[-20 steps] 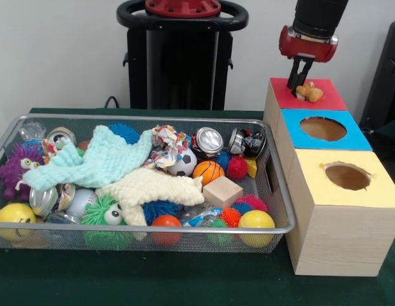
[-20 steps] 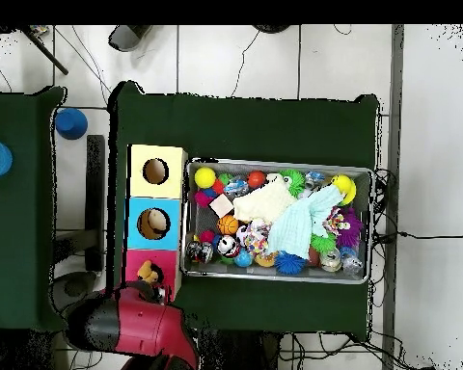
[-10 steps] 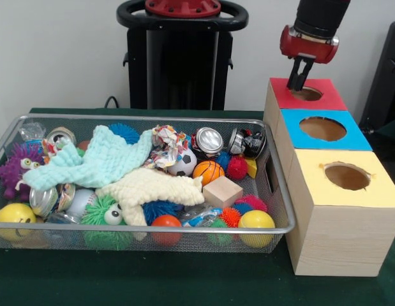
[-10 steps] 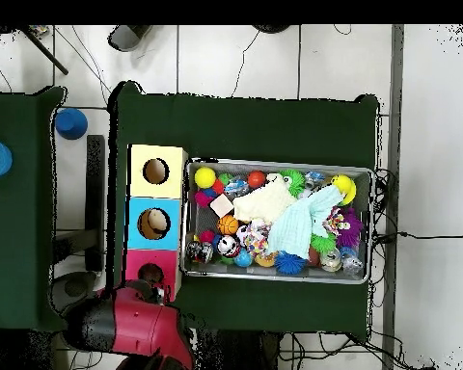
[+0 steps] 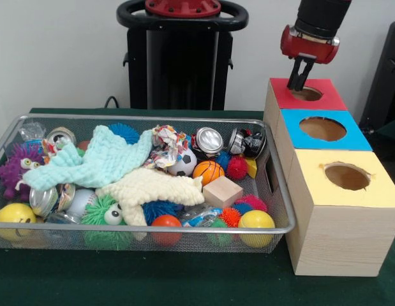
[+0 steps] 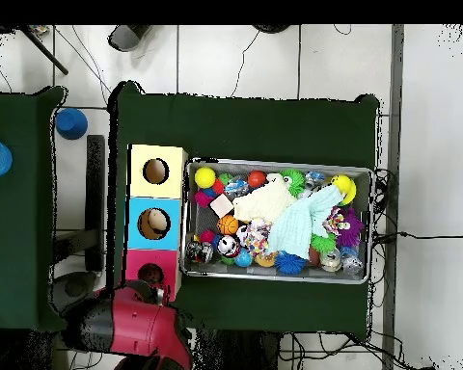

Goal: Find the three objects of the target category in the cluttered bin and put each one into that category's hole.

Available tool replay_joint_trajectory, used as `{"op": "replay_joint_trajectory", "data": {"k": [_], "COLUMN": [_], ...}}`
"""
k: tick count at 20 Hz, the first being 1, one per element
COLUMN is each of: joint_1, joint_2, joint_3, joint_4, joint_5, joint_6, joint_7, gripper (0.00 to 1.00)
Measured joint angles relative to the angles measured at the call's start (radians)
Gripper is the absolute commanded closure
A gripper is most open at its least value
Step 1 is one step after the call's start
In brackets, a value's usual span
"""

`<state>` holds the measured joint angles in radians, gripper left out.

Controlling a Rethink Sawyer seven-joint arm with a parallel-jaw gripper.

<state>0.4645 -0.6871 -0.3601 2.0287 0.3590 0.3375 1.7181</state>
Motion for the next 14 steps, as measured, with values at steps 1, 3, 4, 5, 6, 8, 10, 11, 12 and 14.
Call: {"op": "replay_joint_trajectory", "data": {"k": [1, 3, 4, 5, 6, 8, 10, 11, 12, 14], "joint_1": [-0.003, -0.013, -0.018, -0.026, -0.04, -0.065, -0.102, -0.112, -0.121, -0.137], "joint_2": [-0.001, -0.006, -0.009, -0.014, -0.023, -0.039, -0.066, -0.074, -0.081, -0.096], "joint_3": [0.0, 0.002, 0.002, 0.003, 0.003, 0.003, 0.003, 0.003, 0.003, 0.003], "joint_4": [-0.001, -0.005, -0.006, -0.007, -0.01, -0.016, -0.028, -0.032, -0.035, -0.043], "joint_5": [0.0, 0.0, 0.0, 0.0, 0.0, 0.0, 0.0, 0.0, 0.0, 0.0], "joint_6": [0.0, 0.0, -0.001, 0.0, 0.002, 0.012, 0.041, 0.051, 0.06, 0.082], "joint_7": [0.0, 0.0, 0.0, 0.0, 0.0, 0.0, 0.0, 0.0, 0.0, 0.0], "gripper": [1.0, 1.0, 1.0, 1.0, 1.0, 1.0, 1.0, 1.0, 1.0, 1.0]}}
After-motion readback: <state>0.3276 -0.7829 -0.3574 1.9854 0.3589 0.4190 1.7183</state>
